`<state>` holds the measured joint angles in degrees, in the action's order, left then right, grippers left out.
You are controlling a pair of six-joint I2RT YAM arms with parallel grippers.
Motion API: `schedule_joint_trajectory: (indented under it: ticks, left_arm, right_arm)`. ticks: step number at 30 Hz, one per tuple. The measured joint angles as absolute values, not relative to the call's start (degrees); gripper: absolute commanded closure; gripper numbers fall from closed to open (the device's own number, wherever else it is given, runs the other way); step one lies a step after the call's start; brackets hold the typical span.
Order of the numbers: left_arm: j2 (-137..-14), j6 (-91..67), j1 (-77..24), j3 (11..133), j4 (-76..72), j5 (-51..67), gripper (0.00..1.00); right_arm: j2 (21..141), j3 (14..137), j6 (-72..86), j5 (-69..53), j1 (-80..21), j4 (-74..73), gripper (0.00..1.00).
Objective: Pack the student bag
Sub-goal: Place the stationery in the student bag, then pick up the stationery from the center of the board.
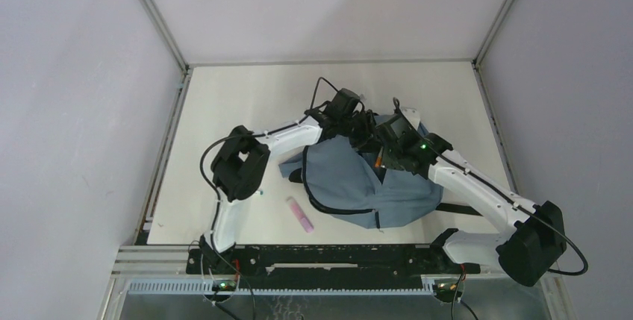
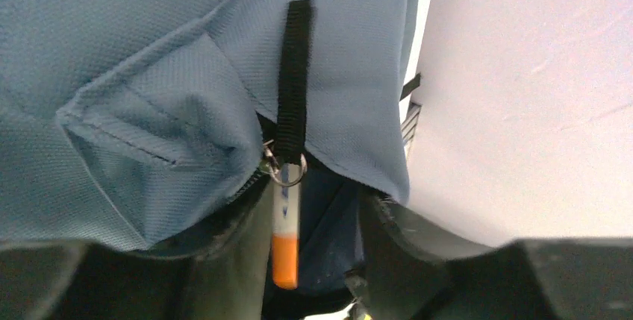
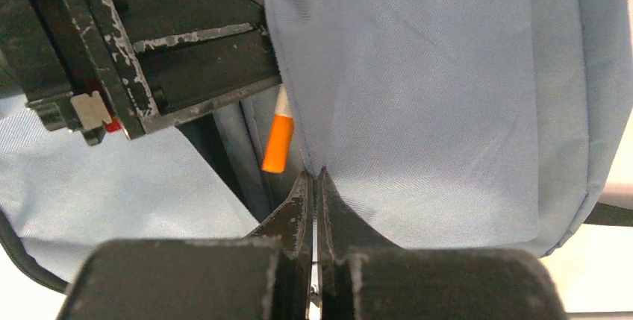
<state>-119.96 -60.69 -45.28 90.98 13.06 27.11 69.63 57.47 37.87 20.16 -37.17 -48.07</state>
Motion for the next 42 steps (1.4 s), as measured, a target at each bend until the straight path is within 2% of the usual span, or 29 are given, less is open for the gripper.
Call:
schedule_joint_trajectory:
  ticks: [2, 4, 6, 8, 10, 14, 19, 22, 25, 31, 35, 42]
  left_arm:
    - [-120.40, -60.64, -45.58, 92.07, 12.69, 27.22, 0.34]
    - [-120.38, -59.96, -46.02, 92.07, 12.73, 27.24, 0.32]
    - [-120.31, -59.13, -46.35, 92.05, 13.17, 27.22, 0.33]
    - [-119.77, -57.89, -46.50, 91.79, 13.58, 27.18, 0.44]
    - [-117.86, -56.40, -46.54, 90.41, 14.11, 27.22, 0.48]
    - [-110.80, -51.94, -46.65, 85.32, 15.22, 27.59, 0.48]
    - [-96.53, -44.77, -46.87, 76.25, 19.35, 24.99, 0.40]
    - [-89.32, -41.32, -46.85, 72.51, 22.41, 21.08, 0.34]
    - [-84.79, -38.04, -45.95, 69.71, 25.50, 16.40, 0.37]
    - [-84.01, -31.42, -42.81, 68.86, 37.56, -4.03, 0.38]
    - [-83.88, -32.34, -41.76, 66.52, 41.56, -11.99, 0.38]
    - [-79.77, -41.41, -44.21, 54.43, 44.34, -14.41, 0.33]
  right_arm:
    - [69.63, 57.45, 37.89, 20.58, -37.12, -47.94, 1.00]
    - [69.41, 57.36, 37.89, 20.91, -37.06, -47.75, 1.00]
    - [69.14, 57.23, 37.89, 20.91, -36.77, -47.77, 1.00]
    - [68.77, 56.86, 37.89, 20.80, -36.47, -47.72, 1.00]
    - [68.58, 56.51, 37.91, 20.49, -36.32, -47.68, 1.00]
    - [68.45, 55.83, 37.91, 20.03, -35.73, -47.48, 1.00]
    - [67.92, 53.89, 37.60, 18.76, -32.91, -46.57, 1.00]
    - [67.18, 52.16, 36.95, 17.50, -29.47, -46.04, 1.00]
    - [65.87, 50.59, 36.05, 16.05, -26.30, -45.74, 1.00]
    - [63.75, 50.06, 34.61, 14.00, -24.49, -45.25, 1.00]
    - [63.09, 49.91, 34.50, 13.30, -24.51, -44.93, 1.00]
    - [63.07, 49.87, 34.30, 12.69, -24.82, -44.49, 1.00]
